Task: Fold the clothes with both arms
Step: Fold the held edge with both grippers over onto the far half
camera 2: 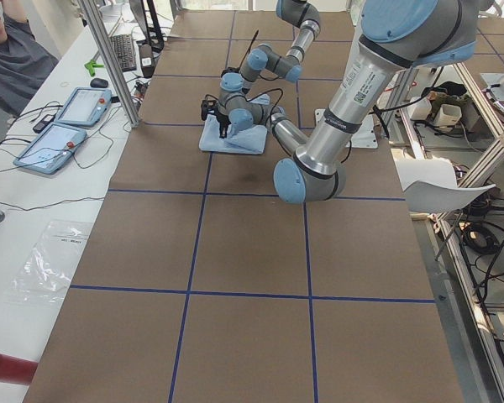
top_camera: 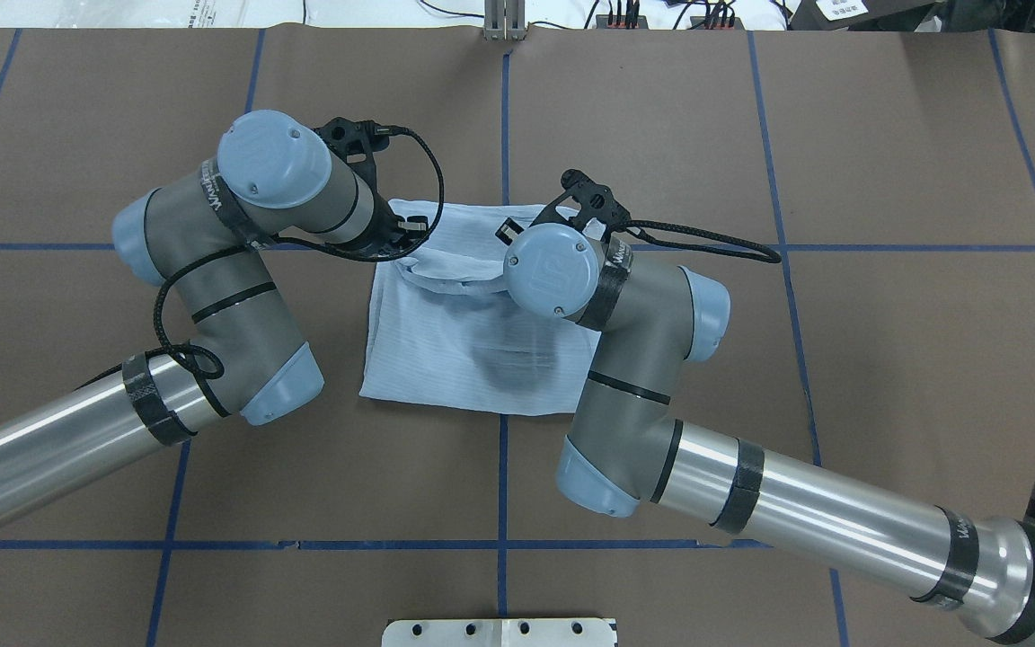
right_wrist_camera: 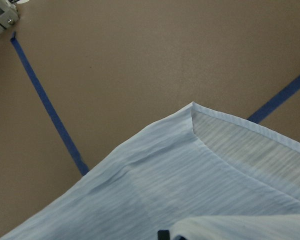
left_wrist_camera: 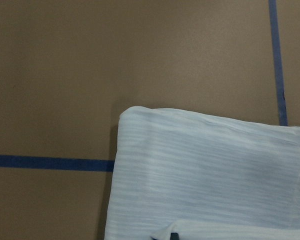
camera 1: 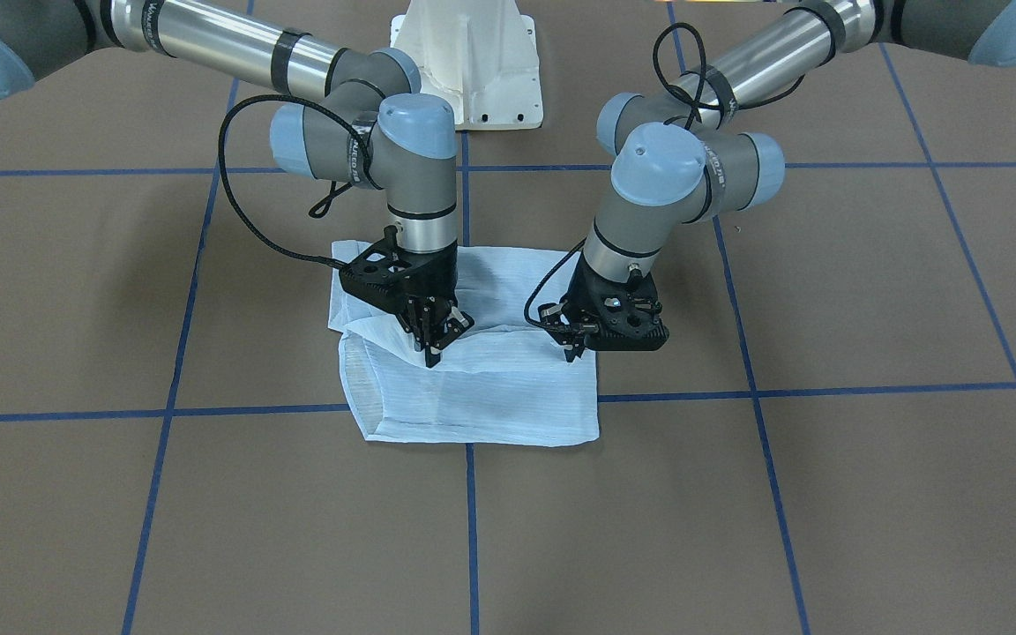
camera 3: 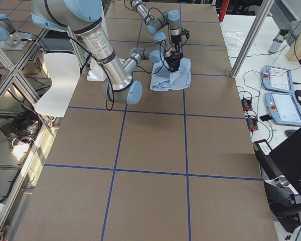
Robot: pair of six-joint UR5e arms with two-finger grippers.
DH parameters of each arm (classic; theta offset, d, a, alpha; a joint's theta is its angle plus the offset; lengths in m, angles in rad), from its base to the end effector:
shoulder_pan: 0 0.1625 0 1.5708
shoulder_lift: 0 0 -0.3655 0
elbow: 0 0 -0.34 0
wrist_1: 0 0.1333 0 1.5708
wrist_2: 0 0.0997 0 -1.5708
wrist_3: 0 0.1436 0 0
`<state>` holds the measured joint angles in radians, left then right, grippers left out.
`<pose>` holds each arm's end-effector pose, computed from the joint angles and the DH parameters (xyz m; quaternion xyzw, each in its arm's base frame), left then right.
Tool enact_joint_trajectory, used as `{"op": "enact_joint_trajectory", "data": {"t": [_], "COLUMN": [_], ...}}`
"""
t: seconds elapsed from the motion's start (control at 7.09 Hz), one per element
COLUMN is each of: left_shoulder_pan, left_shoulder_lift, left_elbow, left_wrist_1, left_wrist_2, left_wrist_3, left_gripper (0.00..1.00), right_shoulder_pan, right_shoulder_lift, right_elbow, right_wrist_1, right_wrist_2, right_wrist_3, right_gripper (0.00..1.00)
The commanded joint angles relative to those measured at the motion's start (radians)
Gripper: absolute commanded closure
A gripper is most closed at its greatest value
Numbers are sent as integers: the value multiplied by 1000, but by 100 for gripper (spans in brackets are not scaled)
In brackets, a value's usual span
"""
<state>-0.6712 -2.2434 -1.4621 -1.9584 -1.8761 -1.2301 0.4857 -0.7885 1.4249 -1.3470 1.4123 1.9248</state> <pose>0.4799 -0.4963 0.2650 0.1012 0.4615 -0.0758 0.8781 -0.5494 -0.4664 0.2366 0.0992 -0.4100 0.3995 0.8139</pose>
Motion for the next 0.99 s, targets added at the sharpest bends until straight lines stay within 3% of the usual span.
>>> {"op": "enact_joint_trajectory", "data": {"t": [0.0, 0.14, 0.28, 0.56, 0.85], "left_shoulder_pan": [-14, -22, -31, -34, -25], "left_shoulder_lift": [-27, -30, -28, -18, -16], "left_elbow": [26, 31, 29, 25, 23], "left_wrist_1": [0, -4, -23, -42, -34], "left_wrist_2": [0, 0, -1, -9, -9], "left_wrist_3": [0, 1, 65, 107, 130], "left_gripper": [82, 39, 0, 0, 0], "right_shoulder_pan": [22, 46, 65, 140, 186], "right_shoulder_lift": [2, 3, 5, -5, -12], "right_elbow": [-1, -1, 0, 2, 2], "right_wrist_1": [0, 0, -4, -12, -12], "right_wrist_2": [25, 77, 111, 285, 341], "right_wrist_3": [-10, -56, -84, -179, -262], "right_gripper": [70, 24, 0, 0, 0]}}
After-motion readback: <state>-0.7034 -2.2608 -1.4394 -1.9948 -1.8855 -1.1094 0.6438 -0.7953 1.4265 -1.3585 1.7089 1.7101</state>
